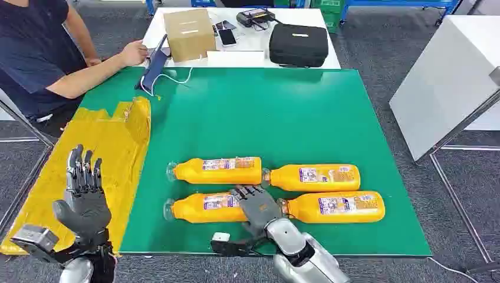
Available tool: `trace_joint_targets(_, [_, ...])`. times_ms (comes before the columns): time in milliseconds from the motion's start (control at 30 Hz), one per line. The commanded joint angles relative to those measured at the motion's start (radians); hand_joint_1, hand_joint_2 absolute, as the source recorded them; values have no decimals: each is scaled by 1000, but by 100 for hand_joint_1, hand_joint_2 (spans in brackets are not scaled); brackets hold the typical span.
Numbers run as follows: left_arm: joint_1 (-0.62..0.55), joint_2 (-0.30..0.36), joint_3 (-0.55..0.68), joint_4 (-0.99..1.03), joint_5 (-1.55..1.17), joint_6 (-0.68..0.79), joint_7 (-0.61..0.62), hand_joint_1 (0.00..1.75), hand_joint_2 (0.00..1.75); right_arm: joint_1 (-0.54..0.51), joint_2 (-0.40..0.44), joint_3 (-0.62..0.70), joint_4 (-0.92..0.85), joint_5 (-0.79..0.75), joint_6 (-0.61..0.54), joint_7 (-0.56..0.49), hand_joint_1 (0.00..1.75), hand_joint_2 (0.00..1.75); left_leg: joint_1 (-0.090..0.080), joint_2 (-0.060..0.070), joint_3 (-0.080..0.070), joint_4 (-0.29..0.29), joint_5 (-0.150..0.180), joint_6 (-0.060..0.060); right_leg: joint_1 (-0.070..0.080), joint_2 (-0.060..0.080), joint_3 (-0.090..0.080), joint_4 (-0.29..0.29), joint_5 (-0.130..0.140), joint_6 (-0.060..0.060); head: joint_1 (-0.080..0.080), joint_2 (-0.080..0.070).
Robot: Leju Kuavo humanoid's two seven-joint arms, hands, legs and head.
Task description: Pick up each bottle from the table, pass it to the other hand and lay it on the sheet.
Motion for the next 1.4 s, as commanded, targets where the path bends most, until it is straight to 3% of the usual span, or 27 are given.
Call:
trace_joint_targets(33, [-40,4,6,85,2,-1,3,0,0,1,-32,26,173,-64,67,-39,175,175,2,-2,5,-3,1,-1,1,-1,6,-4,1,-1,0,0])
trace_joint_targets(100, [-40,4,6,85,2,-1,3,0,0,1,-32,26,173,-64,67,-39,175,175,1,-2,9,-2,0,-1,1,-1,10,-3,0,-1,0,0])
trace_joint_targets(300, [-63,26,-15,142,74,-31,5,0,0,22,-74,-5,106,-360,86,-173,175,175,1,-3,13,-2,-1,-1,1,-2,14,-3,-1,-1,0,0])
trace_joint_targets(367, [-40,27,-5,128,135,-63,27,0,0,78,-53,-65,-13,-488,14,-240,175,175,2,-4,12,-3,0,-2,2,-3,14,-5,0,-1,0,0])
trace_joint_targets(467, [22,20,-1,69,192,-119,65,0,0,252,30,-182,-341,-650,-102,-370,175,175,2,-1,14,-1,-3,-3,2,0,15,-3,-1,-1,0,0])
trace_joint_targets(500, [47,15,-11,42,191,-130,71,0,175,304,52,-198,-450,-686,-115,-383,175,175,2,-2,14,-1,-4,-3,2,0,15,-2,-2,-1,0,0])
trace_joint_targets(700, [54,13,-23,32,188,-131,76,0,175,316,42,-196,-481,-688,-109,-367,175,175,2,0,3,3,-8,-4,2,4,17,3,-6,1,-1,0])
trace_joint_targets(733, [57,21,-41,39,241,-187,114,0,175,331,64,-219,-486,-726,-142,-445,175,175,1,0,-2,2,-4,-1,1,3,12,2,-3,3,-1,0])
trace_joint_targets(800, [80,10,-67,20,237,-208,115,0,175,362,86,-228,-537,-752,-168,-486,175,175,1,-2,-2,1,-3,-1,1,0,12,1,-3,4,0,0])
trace_joint_targets(1000, [128,3,-198,-18,240,-226,149,0,175,386,113,-223,-595,-771,-228,-512,175,175,0,-3,-6,1,-3,-1,0,1,8,1,-3,3,0,0])
trace_joint_targets(1267, [147,73,-373,-18,315,-325,179,0,175,305,154,-204,-467,-726,-202,-502,175,175,1,-1,-4,1,-4,-1,1,3,10,0,-3,2,0,0])
trace_joint_targets(1400, [145,80,-393,-16,312,-325,162,0,175,277,170,-180,-403,-703,-185,-488,175,175,0,1,-4,-1,-3,-1,0,4,9,-1,-1,3,0,0])
